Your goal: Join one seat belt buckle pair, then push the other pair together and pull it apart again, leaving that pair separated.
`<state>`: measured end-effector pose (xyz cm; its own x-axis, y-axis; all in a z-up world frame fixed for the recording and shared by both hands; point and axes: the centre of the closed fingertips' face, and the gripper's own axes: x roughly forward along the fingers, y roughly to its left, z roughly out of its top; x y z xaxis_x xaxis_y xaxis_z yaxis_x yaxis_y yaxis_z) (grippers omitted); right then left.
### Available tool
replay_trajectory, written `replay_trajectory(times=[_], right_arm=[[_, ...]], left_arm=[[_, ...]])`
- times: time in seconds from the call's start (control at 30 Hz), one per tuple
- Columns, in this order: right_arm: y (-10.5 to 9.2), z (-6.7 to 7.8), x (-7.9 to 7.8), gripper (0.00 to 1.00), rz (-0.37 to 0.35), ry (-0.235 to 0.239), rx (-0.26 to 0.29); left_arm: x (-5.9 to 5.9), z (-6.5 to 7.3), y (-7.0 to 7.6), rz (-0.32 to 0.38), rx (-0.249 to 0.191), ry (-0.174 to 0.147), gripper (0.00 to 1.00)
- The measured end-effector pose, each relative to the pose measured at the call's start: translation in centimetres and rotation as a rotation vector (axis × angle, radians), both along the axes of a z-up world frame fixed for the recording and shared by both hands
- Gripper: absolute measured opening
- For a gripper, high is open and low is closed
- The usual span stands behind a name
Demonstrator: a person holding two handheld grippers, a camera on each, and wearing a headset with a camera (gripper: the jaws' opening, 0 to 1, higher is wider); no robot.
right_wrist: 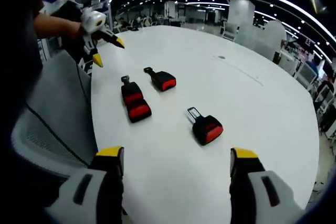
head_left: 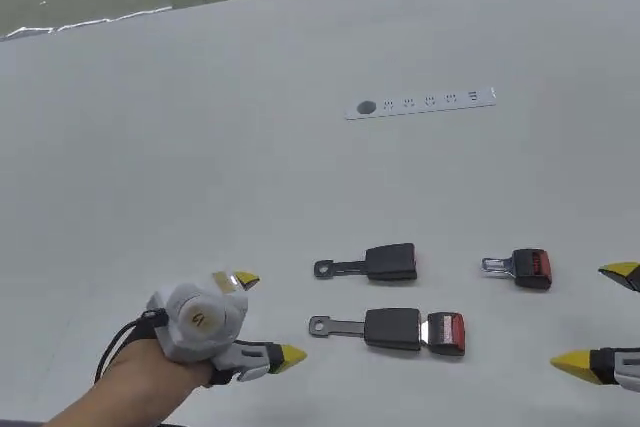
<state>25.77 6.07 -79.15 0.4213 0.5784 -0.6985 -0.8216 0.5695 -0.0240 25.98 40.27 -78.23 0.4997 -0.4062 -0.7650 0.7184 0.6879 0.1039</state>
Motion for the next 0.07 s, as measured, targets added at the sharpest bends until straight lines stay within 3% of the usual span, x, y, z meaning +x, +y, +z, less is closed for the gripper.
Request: replay_trajectory(times=[0.07], right_arm=[[0.15, 0.16, -0.06, 0.89, -0.001, 0.001, 0.010]], left_arm=[[-0.01, 0.29, 0.20, 0.024, -0.028, -0.007, 0.81]])
